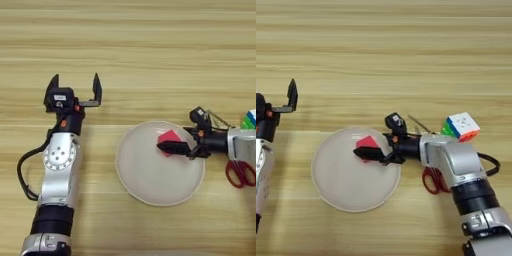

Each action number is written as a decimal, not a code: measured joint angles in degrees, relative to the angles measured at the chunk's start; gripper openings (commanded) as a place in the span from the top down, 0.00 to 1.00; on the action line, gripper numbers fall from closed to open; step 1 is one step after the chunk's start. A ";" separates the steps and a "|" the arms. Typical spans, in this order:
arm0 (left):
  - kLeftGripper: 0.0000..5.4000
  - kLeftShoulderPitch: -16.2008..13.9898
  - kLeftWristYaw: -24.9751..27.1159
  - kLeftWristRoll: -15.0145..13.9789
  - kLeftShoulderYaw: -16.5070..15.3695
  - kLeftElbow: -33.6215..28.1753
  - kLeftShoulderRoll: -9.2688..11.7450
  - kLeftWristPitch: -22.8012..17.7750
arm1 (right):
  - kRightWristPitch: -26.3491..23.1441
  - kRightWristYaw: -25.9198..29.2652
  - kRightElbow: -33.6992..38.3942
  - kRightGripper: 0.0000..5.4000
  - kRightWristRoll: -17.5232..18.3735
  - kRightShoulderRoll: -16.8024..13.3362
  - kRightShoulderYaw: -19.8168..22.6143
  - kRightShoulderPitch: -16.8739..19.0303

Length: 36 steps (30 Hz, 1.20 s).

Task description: Move the objects on the table

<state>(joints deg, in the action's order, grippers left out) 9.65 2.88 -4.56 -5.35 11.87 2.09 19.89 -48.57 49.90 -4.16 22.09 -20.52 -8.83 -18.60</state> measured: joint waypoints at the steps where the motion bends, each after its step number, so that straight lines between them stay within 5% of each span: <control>1: 0.00 0.00 0.00 0.00 -0.01 0.01 0.00 0.03 | -0.36 -0.15 1.21 0.01 0.20 0.01 -0.33 0.68; 13: 0.00 0.01 0.03 -0.02 -0.06 0.09 0.01 0.23 | -1.03 -0.58 8.57 0.01 1.91 -0.92 -2.52 5.60; 36: 0.00 0.12 0.01 0.00 -0.05 0.88 0.00 0.53 | 0.96 -0.68 11.43 0.01 2.59 -3.08 -3.17 6.18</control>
<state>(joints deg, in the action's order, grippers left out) 9.78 2.89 -4.56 -5.40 12.75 2.09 20.42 -47.62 49.22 7.27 24.68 -23.60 -12.00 -12.42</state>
